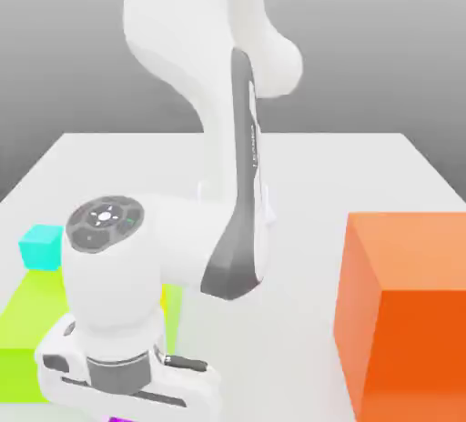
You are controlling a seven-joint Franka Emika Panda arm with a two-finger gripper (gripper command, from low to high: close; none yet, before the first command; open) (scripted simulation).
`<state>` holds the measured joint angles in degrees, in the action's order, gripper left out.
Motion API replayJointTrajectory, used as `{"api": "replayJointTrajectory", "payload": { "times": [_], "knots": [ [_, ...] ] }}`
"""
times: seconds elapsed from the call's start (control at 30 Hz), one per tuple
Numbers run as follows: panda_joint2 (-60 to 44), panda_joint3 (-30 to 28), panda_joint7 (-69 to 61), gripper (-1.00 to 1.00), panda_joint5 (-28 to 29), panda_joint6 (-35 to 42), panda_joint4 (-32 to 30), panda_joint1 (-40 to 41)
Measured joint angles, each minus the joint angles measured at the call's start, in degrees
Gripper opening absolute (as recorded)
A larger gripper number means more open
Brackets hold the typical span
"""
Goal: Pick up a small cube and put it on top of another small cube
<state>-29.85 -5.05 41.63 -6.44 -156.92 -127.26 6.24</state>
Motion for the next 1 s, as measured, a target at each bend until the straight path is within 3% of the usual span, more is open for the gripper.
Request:
{"api": "replayJointTrajectory", "payload": {
  "times": [0.23, 0.53, 0.8, 0.97, 1.0],
  "knots": [
    [8.83, -1.5, 1.53, -1.0, 1.3, 6.63, -2.24, -1.0],
    [27.43, -4.15, 11.85, -1.0, 3.18, 15.54, -11.86, -0.58],
    [44.15, -2.75, 23.74, -1.0, 8.08, 23.22, -20.62, 3.35],
    [41.25, -2.61, 25.58, -1.0, 8.51, 16.13, -24.81, 4.15],
    [39.94, -2.66, 25.5, 1.0, 8.38, 14.25, -25.4, 4.13]
  ]
}}
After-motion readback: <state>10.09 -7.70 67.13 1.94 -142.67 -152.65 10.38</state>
